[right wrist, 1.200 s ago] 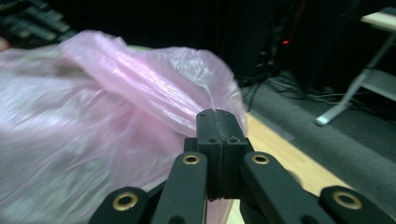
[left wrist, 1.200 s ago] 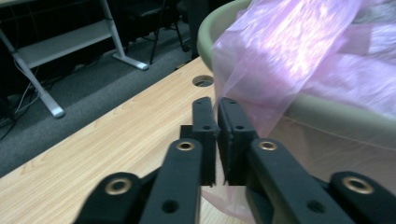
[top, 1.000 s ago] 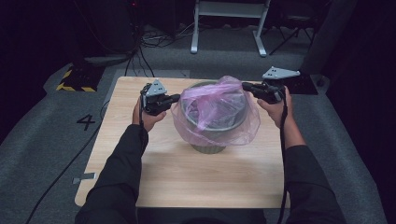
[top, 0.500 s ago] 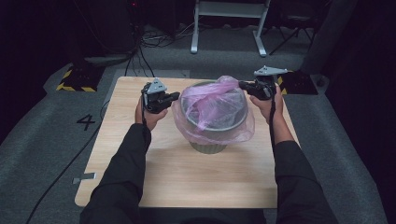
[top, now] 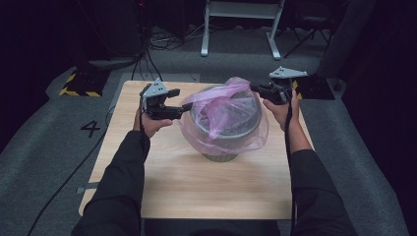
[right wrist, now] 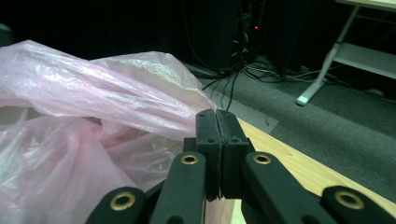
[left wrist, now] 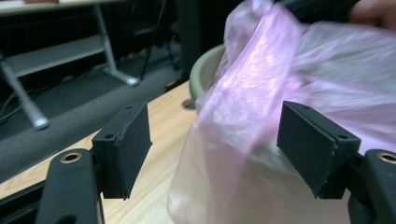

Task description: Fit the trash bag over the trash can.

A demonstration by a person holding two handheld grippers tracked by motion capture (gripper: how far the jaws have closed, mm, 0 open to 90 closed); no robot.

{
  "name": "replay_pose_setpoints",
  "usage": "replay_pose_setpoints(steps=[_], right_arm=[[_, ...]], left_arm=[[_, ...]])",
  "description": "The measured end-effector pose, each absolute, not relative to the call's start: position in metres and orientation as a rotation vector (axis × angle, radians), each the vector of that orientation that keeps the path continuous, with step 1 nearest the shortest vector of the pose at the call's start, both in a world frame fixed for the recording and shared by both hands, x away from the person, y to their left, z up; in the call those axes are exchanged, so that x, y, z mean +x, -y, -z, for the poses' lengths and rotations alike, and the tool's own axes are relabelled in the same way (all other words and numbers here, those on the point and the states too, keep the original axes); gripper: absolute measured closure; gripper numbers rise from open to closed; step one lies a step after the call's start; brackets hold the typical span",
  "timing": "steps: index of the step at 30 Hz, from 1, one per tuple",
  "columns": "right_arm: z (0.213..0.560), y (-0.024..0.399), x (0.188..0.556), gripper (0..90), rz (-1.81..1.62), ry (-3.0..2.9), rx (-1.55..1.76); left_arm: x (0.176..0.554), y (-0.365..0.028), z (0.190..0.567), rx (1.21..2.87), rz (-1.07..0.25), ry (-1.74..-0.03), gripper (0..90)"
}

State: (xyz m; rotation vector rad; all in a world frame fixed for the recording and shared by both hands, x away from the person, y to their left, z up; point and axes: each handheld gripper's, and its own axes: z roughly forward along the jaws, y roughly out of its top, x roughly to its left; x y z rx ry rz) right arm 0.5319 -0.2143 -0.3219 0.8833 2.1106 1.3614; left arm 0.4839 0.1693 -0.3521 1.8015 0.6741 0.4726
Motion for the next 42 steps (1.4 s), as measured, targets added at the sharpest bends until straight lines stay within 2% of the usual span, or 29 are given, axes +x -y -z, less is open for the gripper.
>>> replay_pose_setpoints(steps=[3, 4, 10, 12, 22, 31, 42], right_arm=[[0.321, 0.213, 0.531, 87.6, -1.386, -2.123, 0.852], [0.321, 0.212, 0.531, 87.6, -1.395, -2.127, 0.844], [0.321, 0.214, 0.53, 87.6, -1.41, -2.146, 0.831], [0.321, 0.214, 0.531, 87.6, -1.402, -2.148, 0.828], [0.331, 0.213, 0.542, 87.5, -1.367, -2.155, 0.885], [0.352, 0.218, 0.558, 87.7, -1.359, -2.188, 1.017], [0.383, 0.23, 0.571, 88.7, -1.409, -2.244, 1.205]], left_arm=[[0.492, -0.169, 0.353, 1.781, -0.439, -0.676, 37.8], [0.493, -0.17, 0.354, 1.778, -0.424, -0.666, 46.4], [0.504, -0.167, 0.353, 1.816, -0.44, -0.657, 83.4], [0.509, -0.169, 0.354, 1.786, -0.429, -0.656, 89.8], [0.525, -0.158, 0.36, 1.78, -0.448, -0.714, 90.0], [0.54, -0.143, 0.37, 1.785, -0.433, -0.768, 90.0], [0.552, -0.133, 0.392, 1.795, -0.357, -0.839, 90.0]])
